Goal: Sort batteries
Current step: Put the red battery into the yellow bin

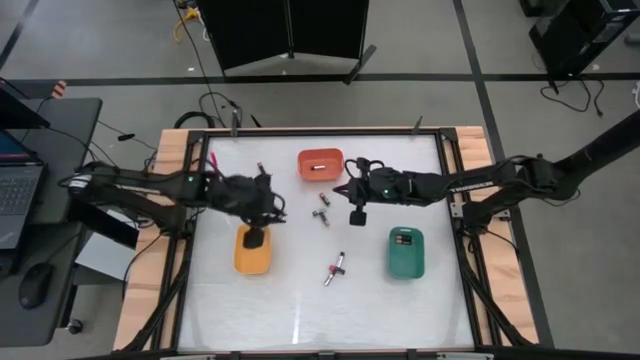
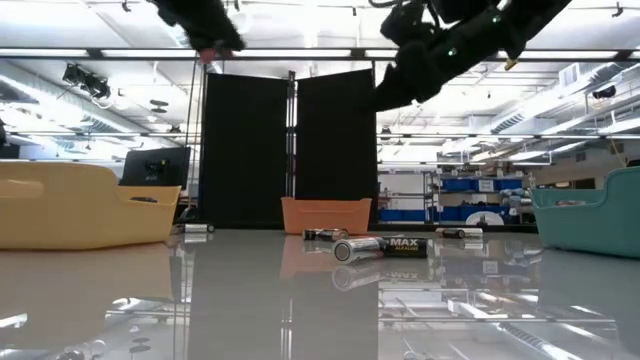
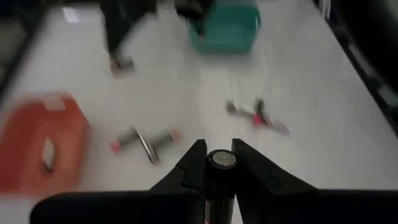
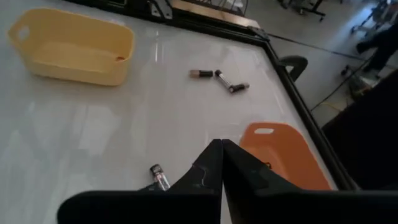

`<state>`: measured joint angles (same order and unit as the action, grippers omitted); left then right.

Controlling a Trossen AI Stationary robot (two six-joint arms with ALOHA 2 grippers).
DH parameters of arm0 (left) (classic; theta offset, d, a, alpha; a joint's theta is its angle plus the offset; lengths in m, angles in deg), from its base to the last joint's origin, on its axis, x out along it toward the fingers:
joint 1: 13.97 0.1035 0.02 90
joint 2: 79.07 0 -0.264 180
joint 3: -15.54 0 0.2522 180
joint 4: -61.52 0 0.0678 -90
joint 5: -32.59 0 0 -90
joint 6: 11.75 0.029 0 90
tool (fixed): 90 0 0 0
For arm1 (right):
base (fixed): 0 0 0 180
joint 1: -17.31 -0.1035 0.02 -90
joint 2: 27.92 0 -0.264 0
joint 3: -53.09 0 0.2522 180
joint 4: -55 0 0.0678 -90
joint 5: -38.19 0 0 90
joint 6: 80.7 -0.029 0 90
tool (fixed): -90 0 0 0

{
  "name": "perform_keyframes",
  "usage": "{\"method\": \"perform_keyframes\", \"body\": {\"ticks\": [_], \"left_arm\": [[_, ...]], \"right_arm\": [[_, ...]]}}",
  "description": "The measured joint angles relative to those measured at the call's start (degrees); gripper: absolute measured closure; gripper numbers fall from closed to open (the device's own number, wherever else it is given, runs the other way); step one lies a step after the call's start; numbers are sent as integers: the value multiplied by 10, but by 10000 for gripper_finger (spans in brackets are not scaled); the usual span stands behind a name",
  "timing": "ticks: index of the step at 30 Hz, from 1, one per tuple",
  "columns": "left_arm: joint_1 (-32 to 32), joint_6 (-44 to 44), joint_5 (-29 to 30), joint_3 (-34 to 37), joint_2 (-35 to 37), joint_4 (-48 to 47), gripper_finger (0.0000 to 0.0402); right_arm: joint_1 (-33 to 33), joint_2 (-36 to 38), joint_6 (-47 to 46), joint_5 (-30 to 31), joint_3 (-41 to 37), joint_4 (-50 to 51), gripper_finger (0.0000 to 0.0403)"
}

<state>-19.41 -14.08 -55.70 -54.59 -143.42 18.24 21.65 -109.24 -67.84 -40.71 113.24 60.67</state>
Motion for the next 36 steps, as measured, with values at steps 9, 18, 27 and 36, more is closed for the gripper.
{"method": "perform_keyframes", "body": {"ticks": [9, 18, 27, 36], "left_arm": [[-94, -204, 64, 28, -26, -192, 345], [-94, -205, 63, 116, -104, -103, 345], [-92, -171, 36, 120, -184, -86, 345], [-91, -162, 36, 120, -228, -64, 345]], "right_arm": [[7, -26, -12, -2, 0, 2, 392], [10, -29, -11, -3, 0, -4, 395], [12, -29, -13, -3, 0, 0, 395], [12, -29, -12, -3, 0, 4, 395]]}}
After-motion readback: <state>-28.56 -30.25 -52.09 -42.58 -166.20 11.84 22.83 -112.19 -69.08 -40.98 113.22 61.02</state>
